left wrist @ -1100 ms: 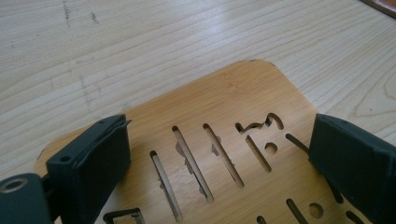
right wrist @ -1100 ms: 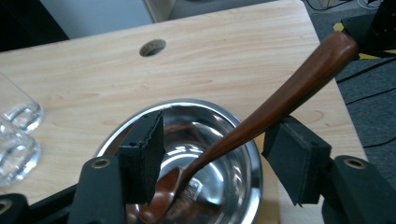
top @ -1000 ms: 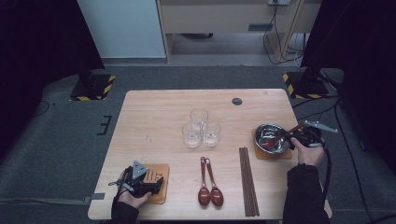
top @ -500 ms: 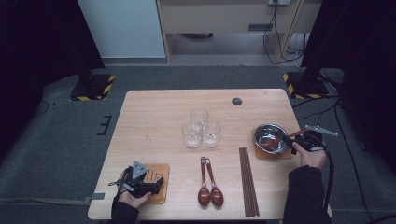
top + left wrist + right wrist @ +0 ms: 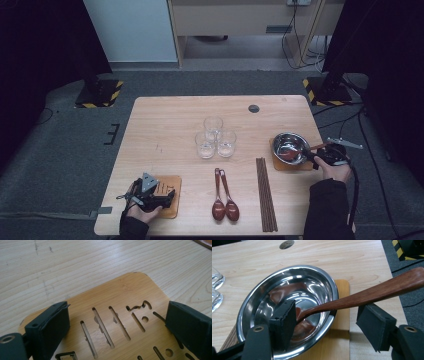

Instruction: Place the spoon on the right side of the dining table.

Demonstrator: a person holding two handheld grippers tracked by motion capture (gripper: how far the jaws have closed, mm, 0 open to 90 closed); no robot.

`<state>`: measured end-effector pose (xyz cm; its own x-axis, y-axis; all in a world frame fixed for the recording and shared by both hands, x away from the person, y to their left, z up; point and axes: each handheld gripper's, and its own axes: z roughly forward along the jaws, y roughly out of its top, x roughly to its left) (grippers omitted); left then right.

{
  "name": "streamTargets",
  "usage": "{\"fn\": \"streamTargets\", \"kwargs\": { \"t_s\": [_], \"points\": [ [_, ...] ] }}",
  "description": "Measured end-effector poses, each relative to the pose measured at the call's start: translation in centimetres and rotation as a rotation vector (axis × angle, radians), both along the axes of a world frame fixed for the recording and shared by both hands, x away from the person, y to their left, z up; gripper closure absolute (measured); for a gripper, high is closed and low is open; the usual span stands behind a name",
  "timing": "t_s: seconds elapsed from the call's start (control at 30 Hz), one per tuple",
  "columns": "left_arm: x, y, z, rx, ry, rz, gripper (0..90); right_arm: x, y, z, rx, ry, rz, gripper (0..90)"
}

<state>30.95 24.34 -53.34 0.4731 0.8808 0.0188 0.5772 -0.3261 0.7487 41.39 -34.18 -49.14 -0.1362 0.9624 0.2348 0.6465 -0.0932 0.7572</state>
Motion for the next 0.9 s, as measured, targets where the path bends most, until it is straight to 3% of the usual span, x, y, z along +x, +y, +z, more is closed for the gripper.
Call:
{"fn": "streamTargets", "kwargs": {
  "t_s": [0.53, 0.9],
  "points": [
    [0.0, 0.0, 0.0, 0.000, 0.000, 0.001, 4.6, -1.1, 0.0, -0.6, -0.025, 0.029, 0.021, 31.0],
    [0.0, 0.0, 0.0, 0.000, 0.000, 0.000, 4.6, -2.0, 0.6, 1.0, -0.028, -0.013, 0.037, 32.0]
  ]
}}
